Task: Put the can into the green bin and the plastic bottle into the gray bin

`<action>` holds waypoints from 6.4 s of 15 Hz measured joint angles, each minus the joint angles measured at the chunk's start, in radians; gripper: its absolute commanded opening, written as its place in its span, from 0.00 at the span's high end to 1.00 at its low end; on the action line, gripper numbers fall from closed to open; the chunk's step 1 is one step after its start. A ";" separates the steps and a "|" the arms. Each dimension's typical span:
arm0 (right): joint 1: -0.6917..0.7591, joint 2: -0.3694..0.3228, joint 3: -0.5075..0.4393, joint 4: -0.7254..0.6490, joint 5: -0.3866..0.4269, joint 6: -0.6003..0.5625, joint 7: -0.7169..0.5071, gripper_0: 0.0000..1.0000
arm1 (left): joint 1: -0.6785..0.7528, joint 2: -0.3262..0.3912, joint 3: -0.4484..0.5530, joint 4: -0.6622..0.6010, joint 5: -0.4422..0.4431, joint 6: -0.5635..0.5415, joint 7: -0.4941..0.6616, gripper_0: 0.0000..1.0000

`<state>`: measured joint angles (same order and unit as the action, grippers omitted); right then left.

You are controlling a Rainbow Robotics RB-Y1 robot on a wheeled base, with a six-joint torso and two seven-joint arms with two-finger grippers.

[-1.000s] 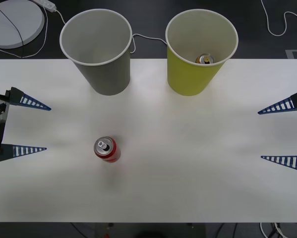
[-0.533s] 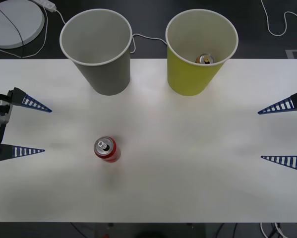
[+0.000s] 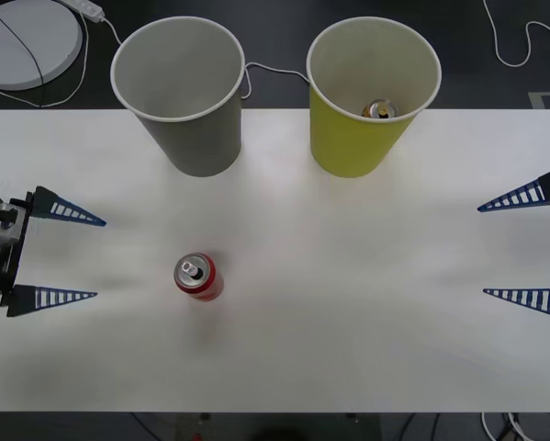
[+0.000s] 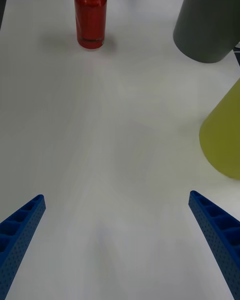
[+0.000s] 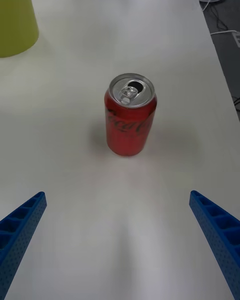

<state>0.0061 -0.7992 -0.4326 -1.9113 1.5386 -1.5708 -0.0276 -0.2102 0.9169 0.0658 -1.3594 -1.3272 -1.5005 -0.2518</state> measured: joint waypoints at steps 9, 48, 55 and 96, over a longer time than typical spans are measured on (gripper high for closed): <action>0.000 0.000 0.000 0.000 0.000 0.000 0.000 0.00 | 0.000 -0.111 -0.056 0.261 0.122 0.039 -0.304 0.00; 0.000 0.000 0.000 0.000 0.000 0.000 0.000 0.00 | -0.071 -0.523 -0.058 0.480 0.137 0.138 -0.417 1.00; 0.000 0.000 0.000 0.000 0.000 0.000 0.000 0.00 | -0.070 -0.510 -0.025 0.455 0.089 0.140 -0.403 1.00; 0.000 0.000 0.000 0.000 0.000 0.000 0.000 0.00 | -0.584 0.108 -0.304 -0.611 -0.357 -0.009 1.506 1.00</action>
<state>0.0061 -0.7992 -0.4326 -1.9113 1.5386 -1.5708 -0.0276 -0.7945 1.0247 -0.2384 -1.9703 -1.6841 -1.5095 1.2543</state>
